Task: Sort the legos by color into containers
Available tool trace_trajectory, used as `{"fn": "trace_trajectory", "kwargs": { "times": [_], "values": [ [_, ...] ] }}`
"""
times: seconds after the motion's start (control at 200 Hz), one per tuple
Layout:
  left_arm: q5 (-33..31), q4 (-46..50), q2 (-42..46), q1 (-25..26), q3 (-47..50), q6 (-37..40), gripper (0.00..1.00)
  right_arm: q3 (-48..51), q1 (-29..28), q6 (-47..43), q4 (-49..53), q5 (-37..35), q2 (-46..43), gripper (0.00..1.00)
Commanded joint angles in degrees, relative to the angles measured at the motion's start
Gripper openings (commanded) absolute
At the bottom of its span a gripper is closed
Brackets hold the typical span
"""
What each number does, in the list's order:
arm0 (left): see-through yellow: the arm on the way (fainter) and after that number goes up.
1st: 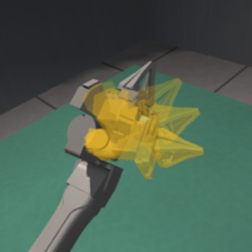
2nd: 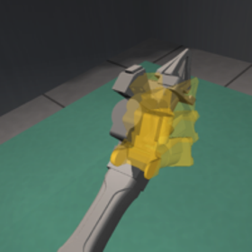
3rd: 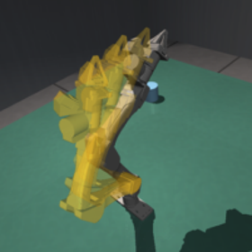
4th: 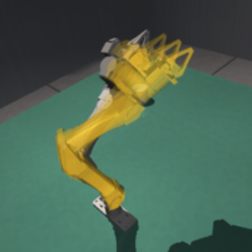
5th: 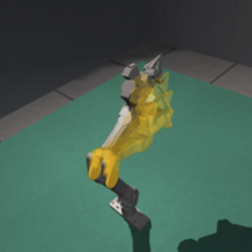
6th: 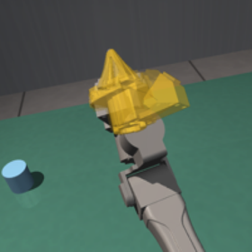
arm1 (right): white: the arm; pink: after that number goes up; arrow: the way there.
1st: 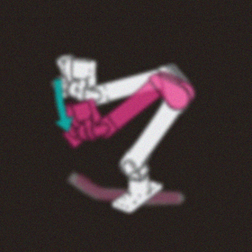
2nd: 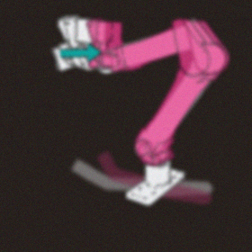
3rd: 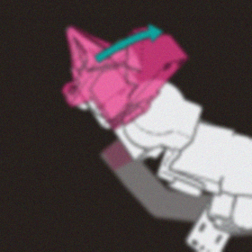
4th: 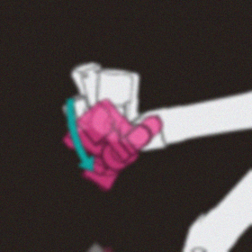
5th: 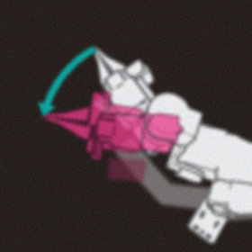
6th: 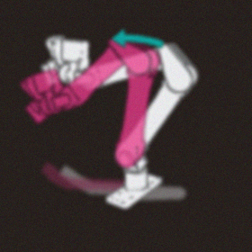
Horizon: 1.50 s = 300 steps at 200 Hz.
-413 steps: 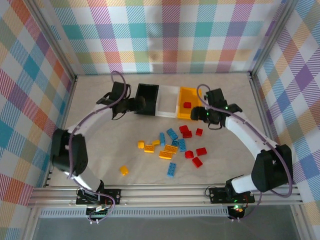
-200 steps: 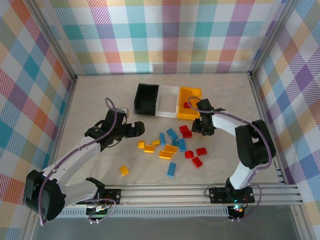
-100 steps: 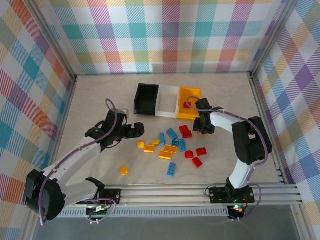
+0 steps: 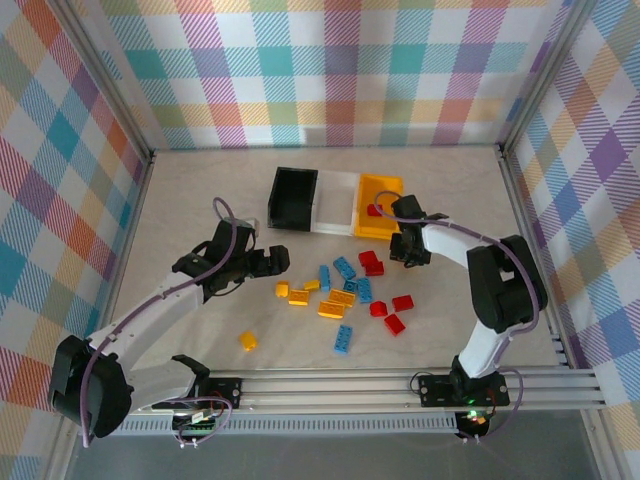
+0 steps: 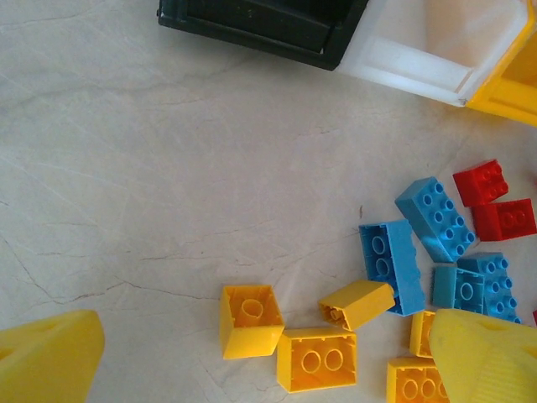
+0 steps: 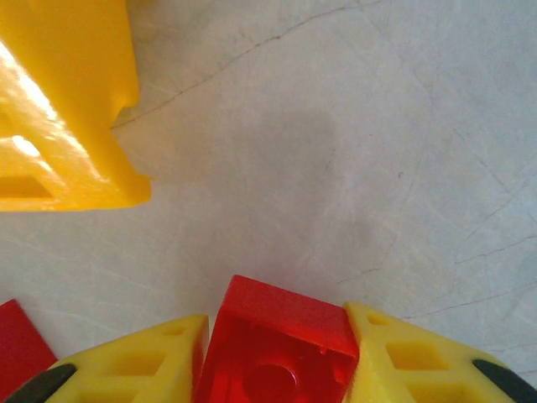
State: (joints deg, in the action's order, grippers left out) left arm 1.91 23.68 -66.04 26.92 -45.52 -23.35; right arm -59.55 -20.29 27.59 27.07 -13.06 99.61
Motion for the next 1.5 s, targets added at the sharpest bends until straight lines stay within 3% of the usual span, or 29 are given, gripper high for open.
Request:
{"fn": "trace_trajectory", "kwargs": {
  "times": [0.0,0.23,0.415,0.93,1.215,1.495],
  "values": [
    [0.2,-0.8,-0.4,-0.1,0.5,-0.2,0.99,1.4,-0.2,-0.7,1.1,-0.2,-3.2,0.41],
    [1.0,-1.1,-1.2,0.0,0.7,-0.3,0.99,1.5,-0.6,0.1,4.2,3.3,-11.3,0.4],
    [2.7,-2.5,-3.0,0.0,1.0,-1.0,0.99,-4.1,-1.2,-0.9,6.1,5.3,-14.6,0.41],
    [0.2,0.7,0.0,2.9,4.5,-1.6,0.99,-31.7,-1.1,-6.2,9.3,6.7,12.5,0.41],
    [0.3,0.5,0.3,3.0,5.6,-1.5,0.99,-33.7,-1.1,-6.2,9.0,7.4,16.5,0.49],
    [1.4,-0.6,-0.5,3.0,5.7,-1.5,0.99,-33.8,-1.2,-7.3,10.0,7.8,13.8,0.56]
  ]
}}
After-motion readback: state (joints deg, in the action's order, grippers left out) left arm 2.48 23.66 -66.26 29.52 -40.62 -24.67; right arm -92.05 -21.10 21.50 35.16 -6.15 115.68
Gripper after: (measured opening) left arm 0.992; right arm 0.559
